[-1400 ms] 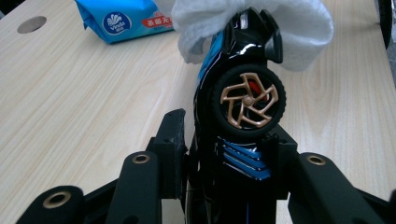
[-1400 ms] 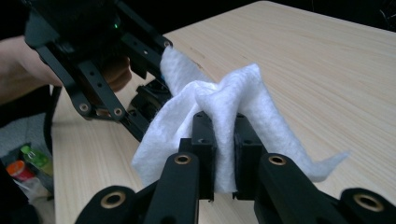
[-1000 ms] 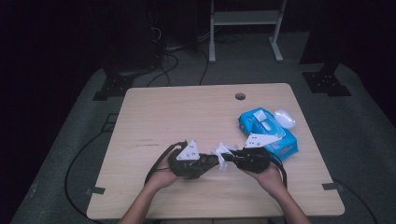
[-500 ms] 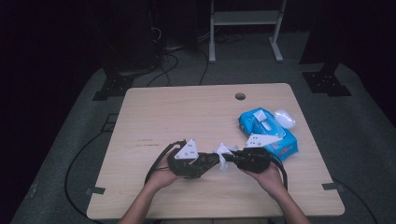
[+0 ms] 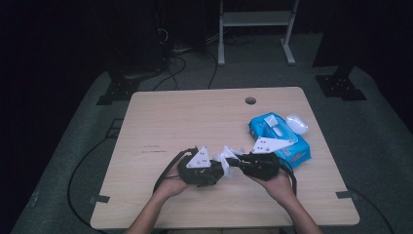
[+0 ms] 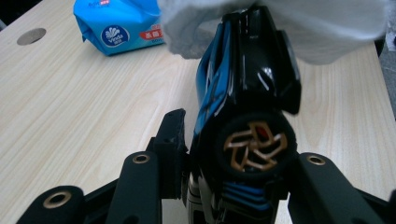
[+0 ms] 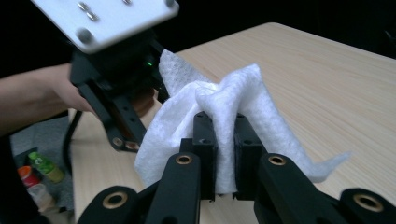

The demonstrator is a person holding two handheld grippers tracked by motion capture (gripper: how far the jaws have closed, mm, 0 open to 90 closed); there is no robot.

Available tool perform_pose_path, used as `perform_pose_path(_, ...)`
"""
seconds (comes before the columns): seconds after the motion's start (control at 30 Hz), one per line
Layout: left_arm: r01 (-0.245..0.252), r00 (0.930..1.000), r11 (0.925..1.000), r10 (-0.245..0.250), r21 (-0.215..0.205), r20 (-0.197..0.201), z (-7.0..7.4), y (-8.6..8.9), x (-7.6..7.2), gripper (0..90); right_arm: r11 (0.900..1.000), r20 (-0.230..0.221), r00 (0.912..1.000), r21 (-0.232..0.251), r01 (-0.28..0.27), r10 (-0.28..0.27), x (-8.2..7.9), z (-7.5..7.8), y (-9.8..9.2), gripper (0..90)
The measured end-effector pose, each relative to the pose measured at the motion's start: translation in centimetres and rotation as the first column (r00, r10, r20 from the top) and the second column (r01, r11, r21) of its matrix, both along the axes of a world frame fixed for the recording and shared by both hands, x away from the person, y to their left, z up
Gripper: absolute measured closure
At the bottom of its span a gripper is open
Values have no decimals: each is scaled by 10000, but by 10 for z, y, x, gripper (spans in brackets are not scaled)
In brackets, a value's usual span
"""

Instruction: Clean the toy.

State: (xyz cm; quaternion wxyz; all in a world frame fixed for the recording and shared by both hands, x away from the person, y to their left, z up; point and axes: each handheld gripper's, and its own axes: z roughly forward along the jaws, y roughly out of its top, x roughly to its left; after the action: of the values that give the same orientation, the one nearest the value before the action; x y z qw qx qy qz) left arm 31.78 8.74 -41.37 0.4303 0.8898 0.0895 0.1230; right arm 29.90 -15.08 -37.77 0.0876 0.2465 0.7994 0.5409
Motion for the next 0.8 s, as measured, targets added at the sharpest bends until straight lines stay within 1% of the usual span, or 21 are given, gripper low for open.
perform_pose_path(0.03, 15, 10000, 10000, -15, 40, 14, 0, -1, 0, 586, 10000, 102, 9999, -82, -33, 34, -1, 2, 2, 820)
perform_pose_path(0.1, 16, 10000, 9999, -17, 115, 45, 0, -2, 0, 587, 9990, 397, 9992, -442, 17, 0, -3, 3, 3, 820)
perform_pose_path(0.17, -43, 10000, 10000, 43, 26, -9, -1, -2, 0, 587, 9968, 390, 9990, -762, 249, -220, -2, 1, 0, 820)
perform_pose_path(0.23, 22, 10000, 10000, -22, -52, -27, -1, 0, 0, 587, 9953, 245, 9990, -884, 384, -364, 1, -4, -4, 820)
perform_pose_path(0.27, 22, 10000, 10000, -23, -41, -39, -1, 0, 1, 587, 9952, 83, 9989, -864, 460, -455, 3, -9, -6, 820)
perform_pose_path(0.33, -8, 10000, 9998, 6, 178, 82, -2, -1, 0, 588, 9965, -161, 9987, -681, 480, -493, 5, -16, -9, 820)
perform_pose_path(0.37, -8, 10000, 9998, 6, 178, 82, -2, -1, 0, 588, 9963, -290, 9982, -689, 506, -527, 6, -20, -10, 820)
perform_pose_path(0.4, -18, 10000, 9999, 17, 132, 42, -3, 0, 1, 588, 9959, -379, 9977, -719, 540, -569, 7, -23, -11, 820)
perform_pose_path(0.43, -37, 10000, 10000, 37, -4, -36, -3, 1, 1, 588, 9956, -498, 9968, -728, 581, -619, 8, -25, -12, 820)
perform_pose_path(0.5, -44, 10000, 9999, 43, -104, -81, -2, 2, 2, 588, 9938, -592, 9960, -924, 613, -670, 10, -31, -14, 820)
perform_pose_path(0.53, -15, 10000, 10000, 15, 25, -23, -2, 2, 2, 588, 9934, -685, 9952, -957, 629, -697, 10, -33, -15, 819)
perform_pose_path(0.57, -58, 10000, 10000, 58, -22, -9, -3, 1, 2, 588, 9937, -739, 9947, -921, 643, -712, 10, -33, -15, 819)
perform_pose_path(0.63, -39, 10000, 10000, 39, -33, -1, -3, -1, 1, 588, 9946, -579, 9960, -819, 634, -683, 9, -28, -15, 819)
perform_pose_path(0.7, 34, 10000, 10000, -34, 47, 34, -3, -3, 1, 588, 9965, -314, 9978, -620, 567, -588, 5, -17, -13, 820)
perform_pose_path(0.73, 26, 10000, 10000, -26, -5, 38, -3, -4, 0, 588, 9972, -181, 9985, -557, 507, -518, 3, -12, -11, 820)
perform_pose_path(0.77, 68, 10000, 10000, -69, 51, 58, -3, -6, 0, 588, 9976, -102, 9988, -516, 472, -477, 1, -9, -9, 820)
perform_pose_path(0.8, 105, 9999, 9999, -107, 116, 89, -3, -8, -1, 588, 9982, 88, 9994, -504, 339, -335, -3, -4, -5, 820)
